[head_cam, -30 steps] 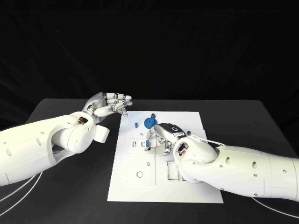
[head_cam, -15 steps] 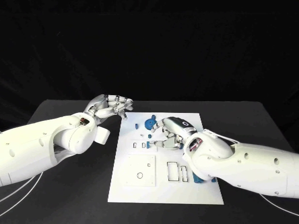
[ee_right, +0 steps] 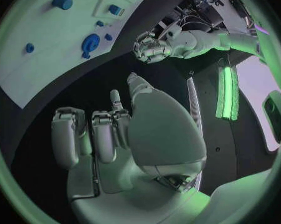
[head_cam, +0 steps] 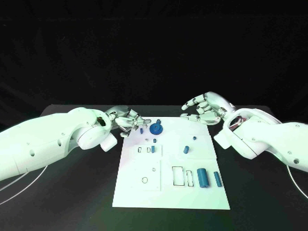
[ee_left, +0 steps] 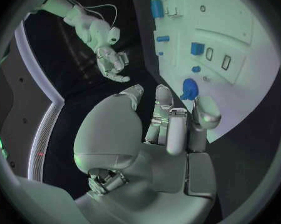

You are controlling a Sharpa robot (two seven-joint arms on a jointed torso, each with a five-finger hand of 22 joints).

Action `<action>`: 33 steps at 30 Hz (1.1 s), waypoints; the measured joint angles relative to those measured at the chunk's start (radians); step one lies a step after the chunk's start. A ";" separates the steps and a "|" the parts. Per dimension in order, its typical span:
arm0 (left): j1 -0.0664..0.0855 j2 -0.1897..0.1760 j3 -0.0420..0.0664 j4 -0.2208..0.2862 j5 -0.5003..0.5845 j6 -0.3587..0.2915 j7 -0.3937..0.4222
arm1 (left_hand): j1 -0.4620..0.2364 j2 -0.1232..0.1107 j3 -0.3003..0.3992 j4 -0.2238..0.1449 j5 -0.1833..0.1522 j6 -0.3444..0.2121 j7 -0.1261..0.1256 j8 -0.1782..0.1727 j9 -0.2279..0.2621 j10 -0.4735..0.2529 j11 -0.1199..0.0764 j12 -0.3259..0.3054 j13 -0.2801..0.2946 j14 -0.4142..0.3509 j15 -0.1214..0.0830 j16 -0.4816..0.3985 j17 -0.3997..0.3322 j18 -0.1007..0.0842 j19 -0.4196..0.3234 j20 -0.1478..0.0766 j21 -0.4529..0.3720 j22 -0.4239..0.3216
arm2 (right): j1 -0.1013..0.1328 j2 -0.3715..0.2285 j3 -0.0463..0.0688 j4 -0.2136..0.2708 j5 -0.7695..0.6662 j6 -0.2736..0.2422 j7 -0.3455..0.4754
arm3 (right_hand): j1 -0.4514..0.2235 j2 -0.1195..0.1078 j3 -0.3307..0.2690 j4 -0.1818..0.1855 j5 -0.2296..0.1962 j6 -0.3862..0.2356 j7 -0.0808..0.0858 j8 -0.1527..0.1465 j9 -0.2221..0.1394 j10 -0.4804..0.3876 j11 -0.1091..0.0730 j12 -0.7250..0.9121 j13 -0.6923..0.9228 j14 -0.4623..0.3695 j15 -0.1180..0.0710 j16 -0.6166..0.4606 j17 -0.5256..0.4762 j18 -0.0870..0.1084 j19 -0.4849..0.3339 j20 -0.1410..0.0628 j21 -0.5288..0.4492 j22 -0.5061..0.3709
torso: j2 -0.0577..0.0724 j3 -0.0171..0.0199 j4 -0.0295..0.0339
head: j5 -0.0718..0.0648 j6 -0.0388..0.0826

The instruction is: Assemble the parts on the task board

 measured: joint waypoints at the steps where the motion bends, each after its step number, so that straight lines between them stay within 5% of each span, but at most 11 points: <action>1: 0.005 0.009 0.000 -0.006 -0.024 0.019 -0.031 | -0.012 0.001 -0.006 0.002 0.000 0.000 0.000 0.006 0.008 0.002 -0.002 0.012 0.012 0.000 0.000 0.001 0.000 0.000 0.008 -0.002 0.004 0.009 | 0.003 -0.004 0.000 -0.004 0.021 0.002 0.005 | 0.000 0.000 0.000 0.000 0.000 0.000 0.000 0.000 0.000 0.000 0.000 0.000 0.000 0.000 0.000 0.000 0.000 0.000 0.000 0.000 0.000 0.000 | -0.001 0.0007 -0.0002 | 0.001 -0.001; 7: 0.034 0.078 -0.001 -0.047 -0.158 0.133 -0.198 | -0.049 0.012 -0.027 0.000 0.000 -0.005 -0.005 0.039 0.056 0.019 -0.010 0.066 0.070 0.000 -0.007 0.010 0.000 0.000 0.032 -0.009 0.019 0.046 | 0.013 -0.017 0.000 -0.030 0.107 0.012 0.024 | 0.000 0.000 0.000 0.000 0.000 0.000 0.000 0.000 0.000 0.000 0.000 0.000 0.001 0.000 0.000 0.000 0.000 0.000 0.000 0.000 -0.004 0.000 | -0.008 0.0059 -0.0008 | 0.005 -0.011; 14: 0.056 0.153 -0.015 -0.100 -0.236 0.232 -0.320 | -0.086 0.019 -0.053 -0.001 0.000 -0.030 -0.009 0.048 0.091 0.008 -0.005 0.066 0.059 0.000 -0.007 0.010 0.000 -0.016 0.036 -0.012 0.023 0.054 | 0.015 -0.017 0.000 -0.048 0.138 0.016 0.029 | -0.001 0.000 0.000 0.000 0.000 -0.005 0.003 0.000 0.000 -0.004 0.003 -0.008 0.001 0.000 0.000 -0.004 0.000 0.000 0.000 0.000 -0.008 0.000 | -0.010 0.0104 0.0003 | 0.011 -0.019; 27: 0.068 0.248 -0.042 -0.182 -0.317 0.329 -0.418 | -0.109 0.033 -0.073 0.001 -0.006 -0.041 -0.005 0.048 0.112 0.003 -0.003 0.066 0.061 0.000 -0.007 0.010 0.000 -0.016 0.039 -0.008 0.027 0.065 | 0.016 -0.006 -0.001 -0.068 0.142 0.020 0.028 | -0.014 -0.004 -0.003 0.003 0.000 -0.008 0.001 0.000 0.000 -0.018 0.004 -0.023 0.001 0.000 0.000 -0.011 0.000 0.000 0.000 0.000 -0.029 0.000 | -0.010 0.0097 0.0004 | 0.016 -0.027; 33: 0.068 0.274 -0.049 -0.211 -0.332 0.353 -0.438 | -0.114 0.039 -0.073 0.001 -0.006 -0.041 -0.005 0.048 0.114 0.003 -0.003 0.066 0.062 -0.001 -0.007 0.010 0.000 -0.016 0.039 -0.009 0.027 0.066 | 0.016 0.003 -0.001 -0.075 0.142 0.015 0.029 | -0.019 0.000 -0.003 0.003 0.000 -0.025 0.003 0.006 0.000 -0.069 0.005 -0.077 0.001 0.000 0.000 -0.048 0.000 0.032 -0.012 0.011 -0.132 0.000 | -0.009 0.0086 -0.0003 | 0.017 -0.028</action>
